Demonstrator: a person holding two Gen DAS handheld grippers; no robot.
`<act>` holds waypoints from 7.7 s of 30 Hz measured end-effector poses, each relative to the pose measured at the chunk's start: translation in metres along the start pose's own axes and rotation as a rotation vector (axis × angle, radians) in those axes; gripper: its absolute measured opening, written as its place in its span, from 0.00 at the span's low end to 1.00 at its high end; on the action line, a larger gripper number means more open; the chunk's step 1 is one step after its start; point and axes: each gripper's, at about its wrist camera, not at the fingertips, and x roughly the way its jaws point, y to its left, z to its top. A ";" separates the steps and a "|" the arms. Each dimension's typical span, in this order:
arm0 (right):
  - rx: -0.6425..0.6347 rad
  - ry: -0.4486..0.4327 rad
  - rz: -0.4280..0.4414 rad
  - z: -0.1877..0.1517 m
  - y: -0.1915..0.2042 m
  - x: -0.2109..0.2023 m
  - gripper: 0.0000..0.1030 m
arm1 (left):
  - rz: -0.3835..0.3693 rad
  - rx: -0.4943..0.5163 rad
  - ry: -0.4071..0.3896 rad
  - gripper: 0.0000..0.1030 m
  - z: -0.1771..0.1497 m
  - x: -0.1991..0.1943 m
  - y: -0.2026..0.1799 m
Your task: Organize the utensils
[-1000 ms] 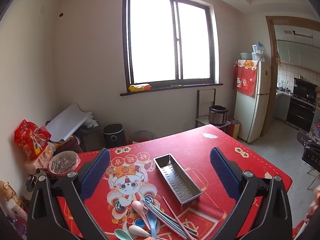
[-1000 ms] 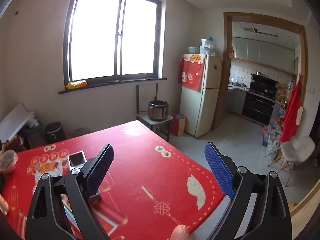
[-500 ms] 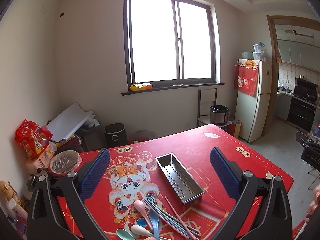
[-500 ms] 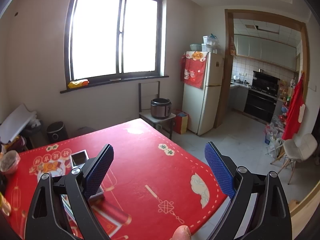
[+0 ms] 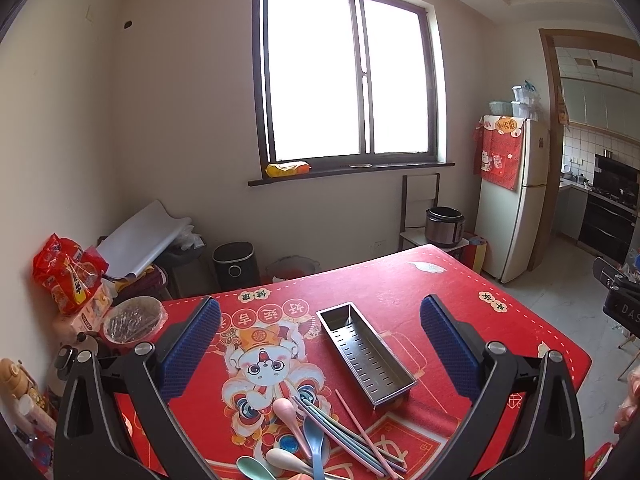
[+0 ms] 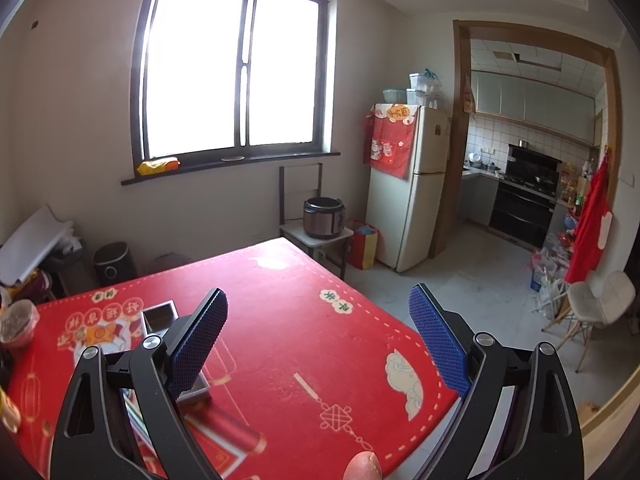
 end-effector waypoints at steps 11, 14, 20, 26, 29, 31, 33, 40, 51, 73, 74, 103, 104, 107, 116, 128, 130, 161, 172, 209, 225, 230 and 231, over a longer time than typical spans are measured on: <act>-0.004 0.010 0.000 0.000 0.003 0.005 0.87 | 0.002 -0.003 0.007 0.95 -0.001 0.004 0.001; -0.004 0.014 -0.002 0.001 0.004 0.006 0.87 | 0.000 -0.004 0.010 0.95 -0.002 0.006 0.001; -0.003 0.017 -0.002 0.000 0.004 0.008 0.87 | -0.003 -0.004 0.012 0.95 -0.003 0.007 0.003; -0.003 0.017 -0.002 0.000 0.004 0.008 0.87 | -0.003 -0.004 0.012 0.95 -0.003 0.007 0.002; -0.003 0.018 -0.001 0.000 0.004 0.008 0.87 | -0.003 -0.003 0.013 0.95 -0.003 0.007 0.002; -0.004 0.018 -0.001 0.000 0.004 0.008 0.87 | -0.003 -0.004 0.013 0.95 -0.002 0.007 0.003; -0.005 0.018 0.000 0.000 0.004 0.008 0.87 | -0.004 -0.005 0.014 0.95 -0.003 0.007 0.003; -0.008 0.029 0.011 -0.003 0.010 0.014 0.87 | -0.001 -0.019 0.019 0.95 -0.007 0.011 0.006; -0.039 0.069 0.160 -0.013 0.023 0.023 0.87 | -0.017 -0.041 0.057 0.95 -0.011 0.014 0.010; -0.117 0.287 0.674 -0.064 0.089 0.153 0.86 | 0.289 -0.179 0.204 0.95 -0.087 0.027 0.058; -0.141 0.305 0.687 -0.069 0.094 0.156 0.86 | 0.305 -0.183 0.224 0.95 -0.093 0.029 0.060; -0.400 0.503 0.727 -0.142 0.106 0.189 0.87 | 0.222 -0.723 0.674 0.51 -0.287 0.114 0.109; -0.403 0.498 0.724 -0.142 0.106 0.188 0.87 | 0.198 -0.736 0.671 0.51 -0.288 0.116 0.108; -0.407 0.493 0.719 -0.141 0.104 0.186 0.87 | 0.176 -0.747 0.685 0.39 -0.295 0.120 0.106; -0.405 0.482 0.701 -0.140 0.098 0.182 0.87 | 0.131 -0.730 0.665 0.13 -0.295 0.122 0.098; -0.391 0.489 0.729 -0.141 0.097 0.179 0.86 | 0.085 -0.611 0.706 0.06 -0.290 0.125 0.077; -0.386 0.495 0.740 -0.141 0.097 0.179 0.86 | 0.089 -0.600 0.711 0.06 -0.290 0.124 0.077; -0.390 0.521 0.782 -0.144 0.113 0.180 0.86 | 0.083 -0.546 0.731 0.24 -0.291 0.127 0.095; -0.373 0.521 0.740 -0.142 0.098 0.185 0.86 | 0.020 -0.562 0.720 0.12 -0.290 0.137 0.099; -0.464 0.808 0.925 -0.213 0.173 0.202 0.26 | 0.072 -0.461 0.749 0.07 -0.308 0.106 0.078; -0.537 0.894 0.907 -0.248 0.207 0.192 0.15 | 0.046 -0.467 0.722 0.07 -0.310 0.101 0.081; -0.514 0.896 0.907 -0.246 0.201 0.193 0.06 | 0.052 -0.463 0.724 0.07 -0.309 0.101 0.080; -0.504 0.896 0.911 -0.245 0.199 0.193 0.06 | 0.054 -0.463 0.724 0.07 -0.309 0.101 0.080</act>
